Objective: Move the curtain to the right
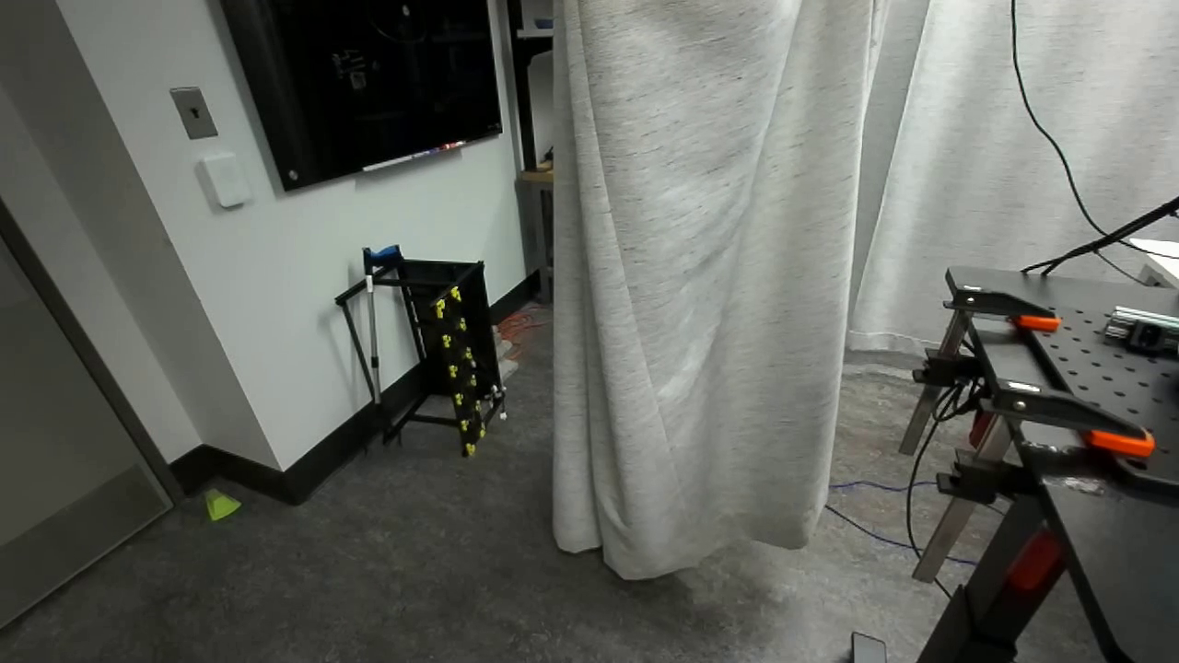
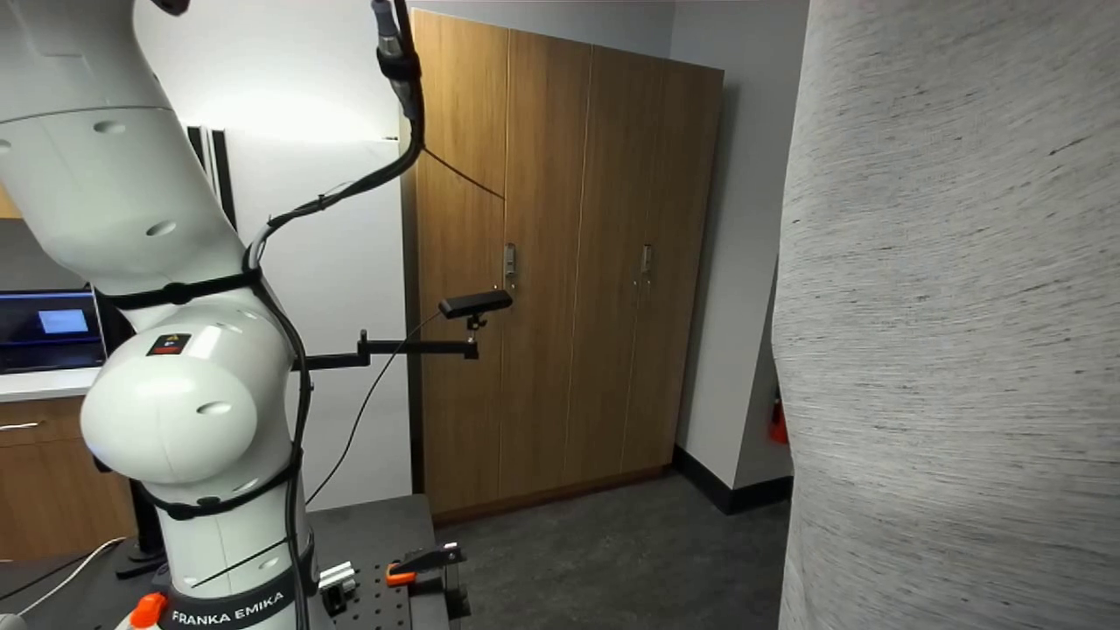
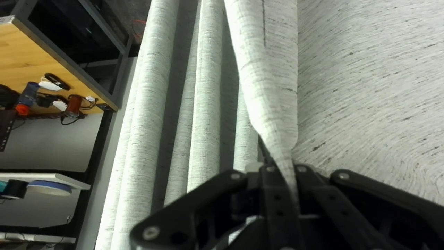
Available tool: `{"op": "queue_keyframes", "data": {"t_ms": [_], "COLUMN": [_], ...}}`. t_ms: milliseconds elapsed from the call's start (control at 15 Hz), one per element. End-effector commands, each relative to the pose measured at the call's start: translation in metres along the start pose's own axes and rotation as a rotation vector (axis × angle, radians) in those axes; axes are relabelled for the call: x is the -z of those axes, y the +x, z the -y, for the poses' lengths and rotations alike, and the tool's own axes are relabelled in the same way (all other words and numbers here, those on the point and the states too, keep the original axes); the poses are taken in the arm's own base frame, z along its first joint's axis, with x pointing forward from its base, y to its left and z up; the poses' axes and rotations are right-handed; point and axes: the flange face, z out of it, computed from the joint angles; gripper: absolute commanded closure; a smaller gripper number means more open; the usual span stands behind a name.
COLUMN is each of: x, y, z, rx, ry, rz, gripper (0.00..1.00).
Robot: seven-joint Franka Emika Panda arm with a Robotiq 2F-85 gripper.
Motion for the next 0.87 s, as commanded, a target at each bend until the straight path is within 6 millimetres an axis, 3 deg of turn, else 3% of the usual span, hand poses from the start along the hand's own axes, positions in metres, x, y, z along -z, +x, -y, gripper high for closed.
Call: {"op": "queue_keyframes", "data": {"t_ms": [0, 533, 667, 800], "x": [0.0123, 0.0148, 0.0151, 0.0158], "y": [0.0128, 0.0154, 0.0151, 0.0139], "z": [0.0018, 0.0025, 0.0012, 0.0016], "rx": [0.023, 0.023, 0.019, 0.025], "ry": [-0.01, -0.01, -0.021, -0.014], "rz": [0.012, 0.017, 0.02, 0.025], "gripper": [0.99, 0.99, 0.9, 0.93]}}
